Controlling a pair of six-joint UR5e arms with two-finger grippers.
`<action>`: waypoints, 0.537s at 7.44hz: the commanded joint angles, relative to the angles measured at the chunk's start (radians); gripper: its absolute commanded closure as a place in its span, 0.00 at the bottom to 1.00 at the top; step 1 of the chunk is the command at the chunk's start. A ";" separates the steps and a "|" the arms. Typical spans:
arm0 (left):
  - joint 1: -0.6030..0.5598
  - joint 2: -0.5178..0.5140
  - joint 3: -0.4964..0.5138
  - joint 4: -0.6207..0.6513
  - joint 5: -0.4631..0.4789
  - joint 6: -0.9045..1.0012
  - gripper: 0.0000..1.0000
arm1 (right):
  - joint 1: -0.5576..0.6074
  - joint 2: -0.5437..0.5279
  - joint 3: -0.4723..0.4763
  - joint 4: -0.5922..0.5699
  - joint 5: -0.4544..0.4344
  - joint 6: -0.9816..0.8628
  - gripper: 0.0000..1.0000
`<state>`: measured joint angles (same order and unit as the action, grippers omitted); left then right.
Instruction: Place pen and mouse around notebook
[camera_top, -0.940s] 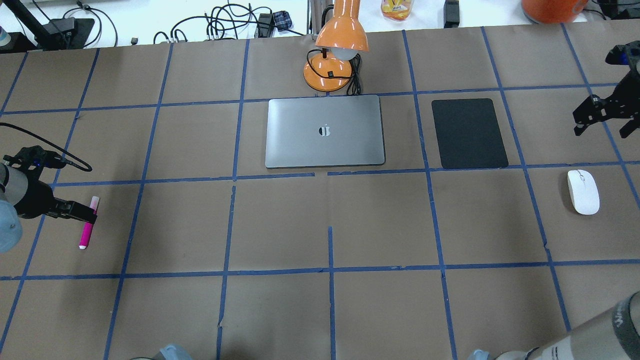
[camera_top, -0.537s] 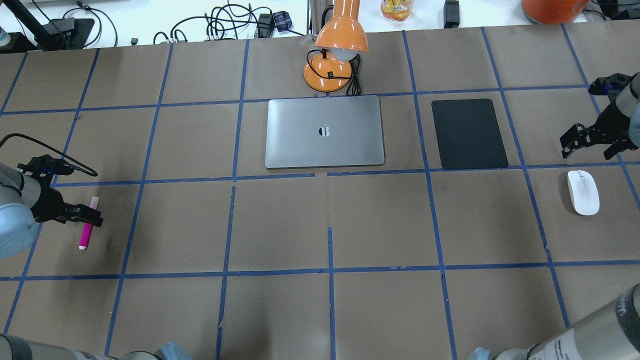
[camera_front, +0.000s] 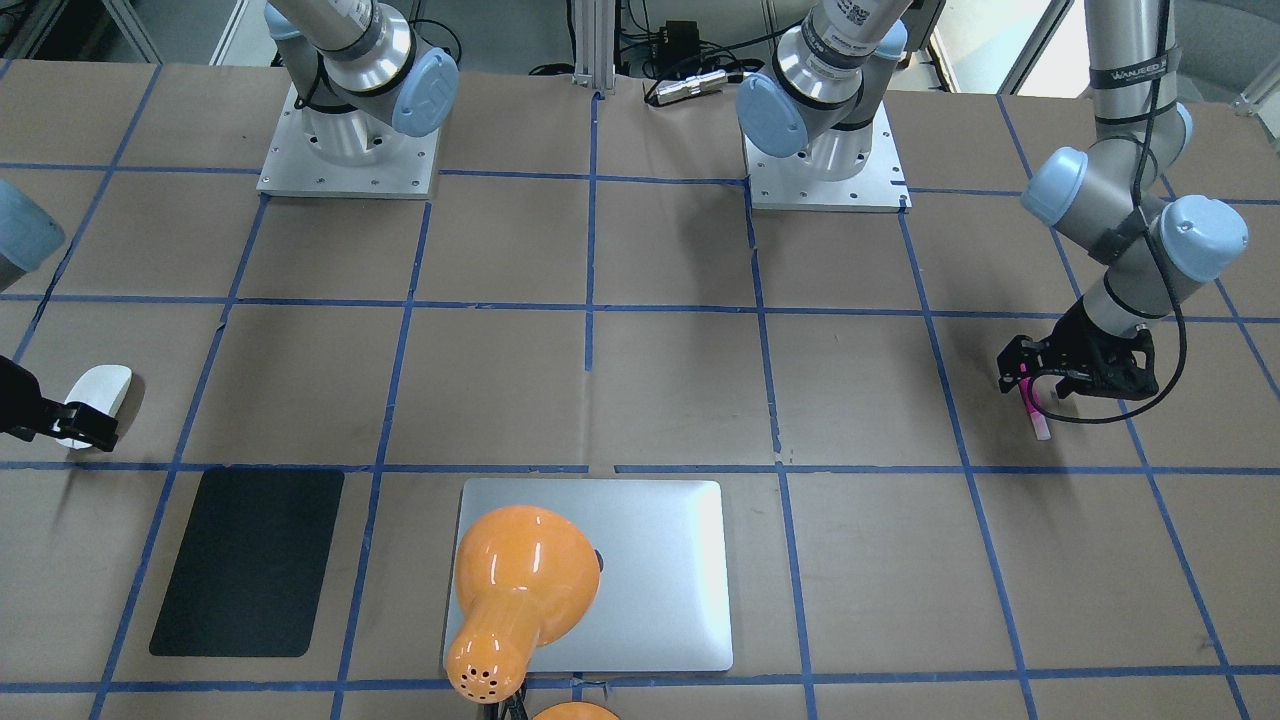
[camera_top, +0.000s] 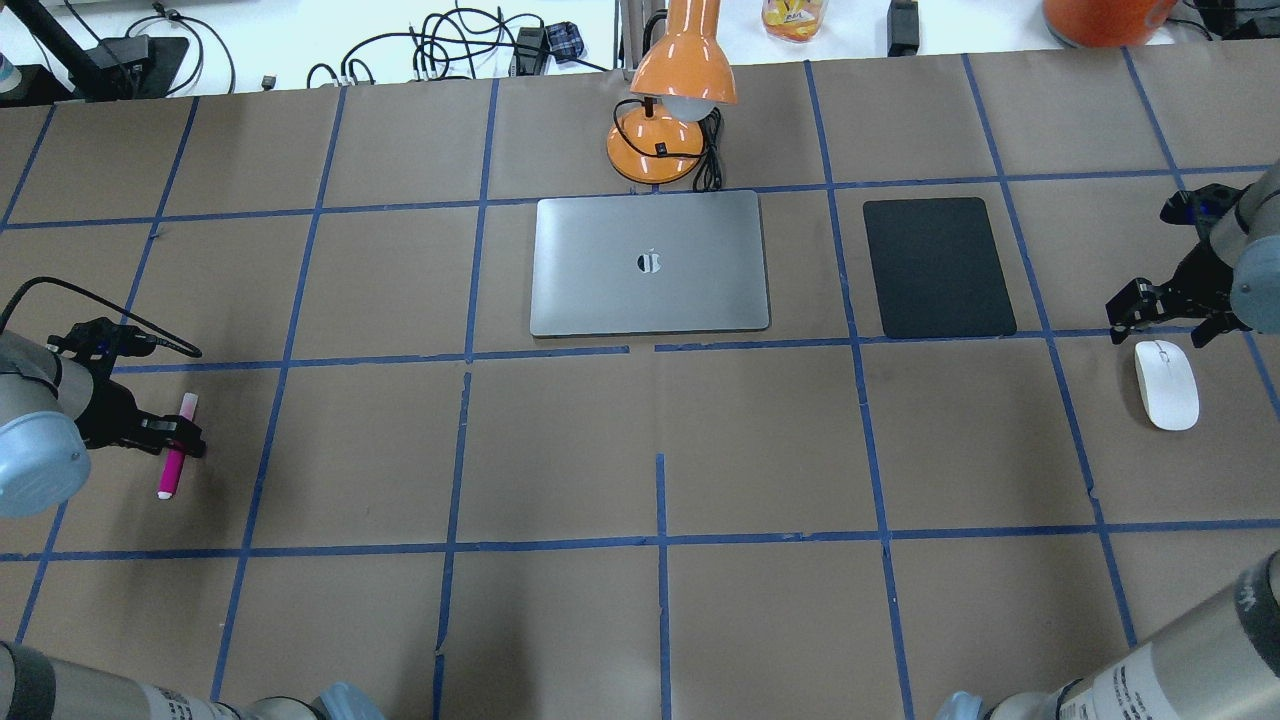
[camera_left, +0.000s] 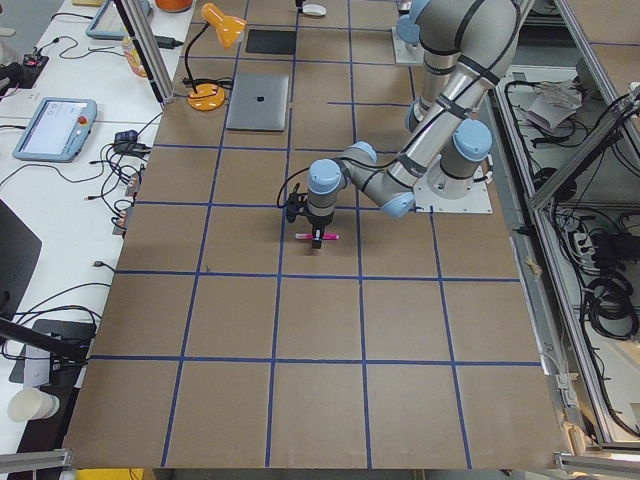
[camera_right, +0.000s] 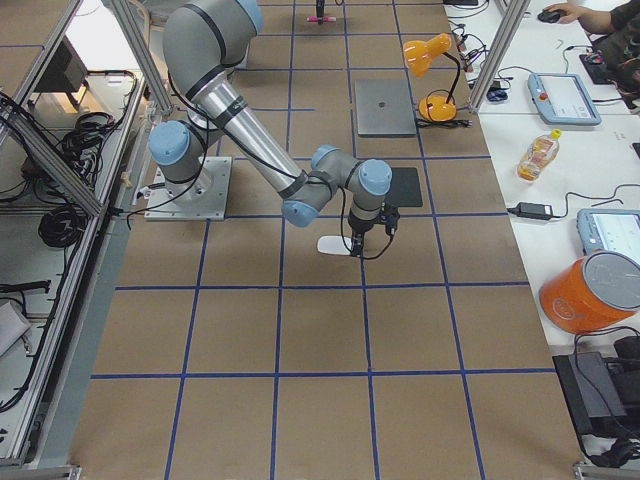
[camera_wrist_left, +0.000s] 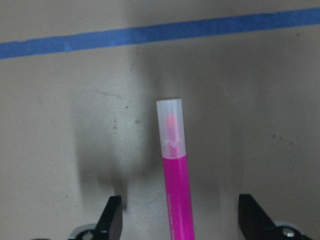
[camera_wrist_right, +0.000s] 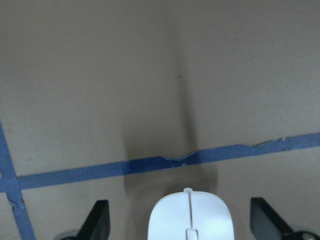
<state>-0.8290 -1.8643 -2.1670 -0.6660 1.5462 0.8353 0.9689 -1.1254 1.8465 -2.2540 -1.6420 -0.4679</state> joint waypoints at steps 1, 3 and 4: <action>0.001 0.002 0.001 -0.001 0.000 -0.011 0.93 | -0.015 0.002 0.002 0.007 -0.005 0.002 0.00; -0.002 0.023 -0.002 -0.012 -0.006 -0.069 1.00 | -0.016 -0.004 0.004 0.054 -0.033 0.002 0.00; -0.012 0.037 -0.001 -0.065 -0.008 -0.194 1.00 | -0.016 -0.004 0.004 0.089 -0.038 0.002 0.00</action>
<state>-0.8326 -1.8439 -2.1676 -0.6881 1.5409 0.7544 0.9533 -1.1281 1.8496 -2.2053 -1.6715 -0.4668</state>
